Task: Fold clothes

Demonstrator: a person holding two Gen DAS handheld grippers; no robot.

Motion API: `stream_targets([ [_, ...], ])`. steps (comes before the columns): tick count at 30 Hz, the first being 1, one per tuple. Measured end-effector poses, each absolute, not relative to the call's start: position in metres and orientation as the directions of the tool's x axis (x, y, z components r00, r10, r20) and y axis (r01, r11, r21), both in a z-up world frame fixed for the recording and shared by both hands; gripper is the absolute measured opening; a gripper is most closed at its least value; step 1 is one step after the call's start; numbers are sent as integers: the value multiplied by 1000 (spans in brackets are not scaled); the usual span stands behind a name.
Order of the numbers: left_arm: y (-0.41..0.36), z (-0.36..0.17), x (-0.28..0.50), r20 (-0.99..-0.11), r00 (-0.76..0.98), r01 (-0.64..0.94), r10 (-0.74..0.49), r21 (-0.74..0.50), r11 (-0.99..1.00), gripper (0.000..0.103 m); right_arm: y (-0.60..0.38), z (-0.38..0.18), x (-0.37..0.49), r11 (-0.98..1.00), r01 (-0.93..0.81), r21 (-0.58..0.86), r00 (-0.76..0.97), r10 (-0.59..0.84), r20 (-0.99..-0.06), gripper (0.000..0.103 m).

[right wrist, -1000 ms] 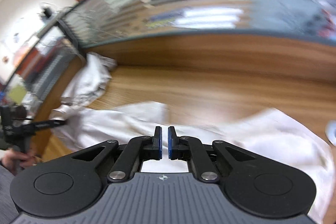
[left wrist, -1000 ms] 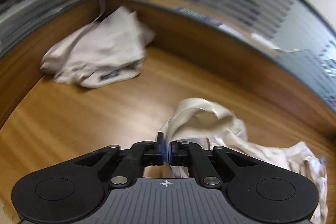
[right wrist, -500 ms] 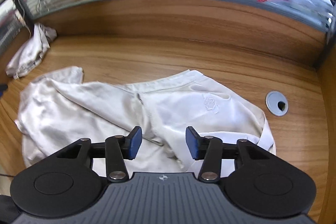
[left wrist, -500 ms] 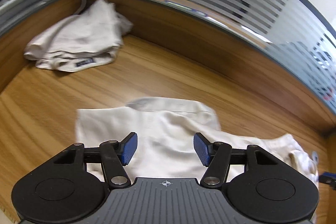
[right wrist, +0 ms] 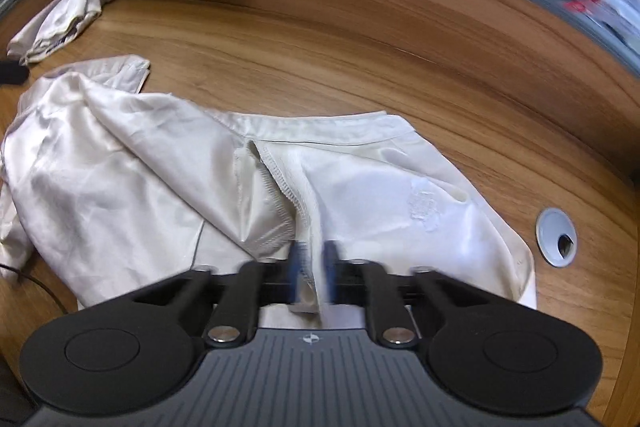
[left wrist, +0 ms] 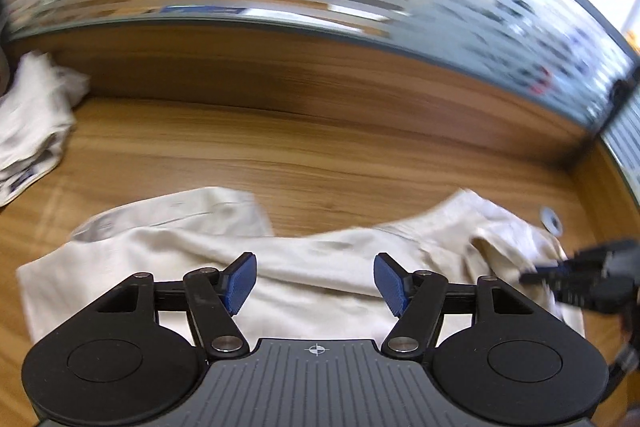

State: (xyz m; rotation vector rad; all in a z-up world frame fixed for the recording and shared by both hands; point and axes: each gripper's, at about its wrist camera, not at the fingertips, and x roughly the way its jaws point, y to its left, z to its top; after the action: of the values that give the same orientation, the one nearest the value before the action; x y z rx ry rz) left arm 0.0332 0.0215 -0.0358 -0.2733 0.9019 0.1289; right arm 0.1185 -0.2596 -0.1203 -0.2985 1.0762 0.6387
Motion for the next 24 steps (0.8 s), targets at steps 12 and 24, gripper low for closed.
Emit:
stream_targets([
  [12, -85, -67, 91, -777, 588, 81, -226, -222, 972, 69, -313, -37, 119, 789, -496, 362, 339, 560, -756, 2],
  [24, -113, -96, 116, -807, 549, 127, -219, -179, 976, 57, -310, -33, 96, 812, -532, 241, 380, 483, -789, 6],
])
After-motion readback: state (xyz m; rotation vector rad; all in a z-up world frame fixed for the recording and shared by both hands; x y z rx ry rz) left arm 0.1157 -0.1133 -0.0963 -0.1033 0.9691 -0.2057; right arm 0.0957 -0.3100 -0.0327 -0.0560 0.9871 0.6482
